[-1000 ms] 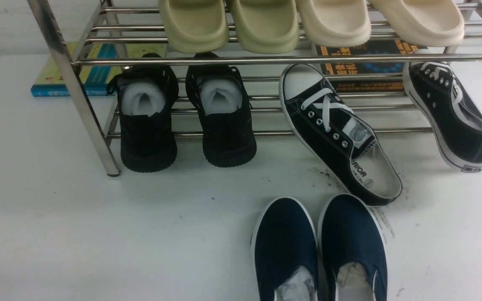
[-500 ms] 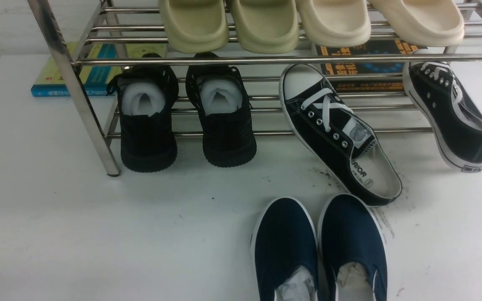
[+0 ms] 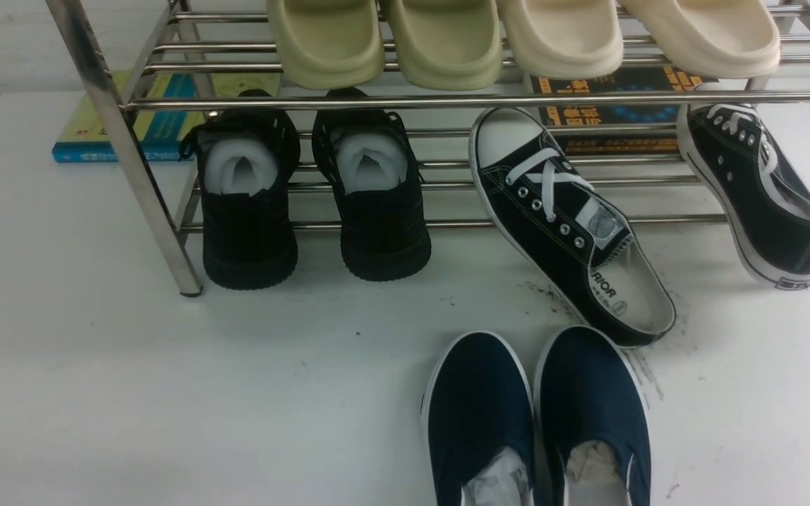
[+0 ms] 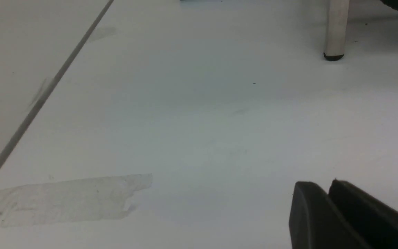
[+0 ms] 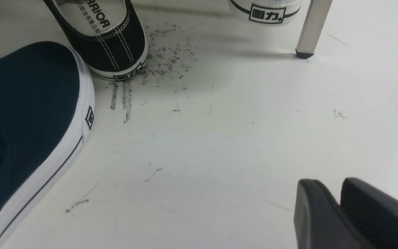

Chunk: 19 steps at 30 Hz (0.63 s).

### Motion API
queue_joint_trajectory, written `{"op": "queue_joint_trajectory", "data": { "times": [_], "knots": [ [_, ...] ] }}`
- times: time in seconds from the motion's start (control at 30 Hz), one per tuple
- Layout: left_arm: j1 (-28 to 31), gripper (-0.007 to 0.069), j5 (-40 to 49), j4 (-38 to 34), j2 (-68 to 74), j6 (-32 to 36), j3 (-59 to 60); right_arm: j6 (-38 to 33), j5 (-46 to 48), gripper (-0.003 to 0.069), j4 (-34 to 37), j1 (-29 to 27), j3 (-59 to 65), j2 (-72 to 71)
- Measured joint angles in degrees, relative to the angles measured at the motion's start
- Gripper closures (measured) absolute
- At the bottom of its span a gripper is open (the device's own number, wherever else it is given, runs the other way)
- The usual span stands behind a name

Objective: Take the shoes off the shelf with your hand on the white table.

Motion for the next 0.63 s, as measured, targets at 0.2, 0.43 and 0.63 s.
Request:
{"op": "queue_joint_trajectory", "data": {
  "times": [0.2,0.43,0.63],
  "knots": [
    [0.0,0.0519,0.3,3.1,0.0,0.0,0.0,0.0,0.0,0.0515,0.0,0.0,0.0,0.0],
    [0.0,0.0516,0.4,4.9,0.0,0.0,0.0,0.0,0.0,0.0505,0.0,0.0,0.0,0.0],
    [0.0,0.0508,0.4,5.0,0.0,0.0,0.0,0.0,0.0,0.0495,0.0,0.0,0.0,0.0]
  ]
}}
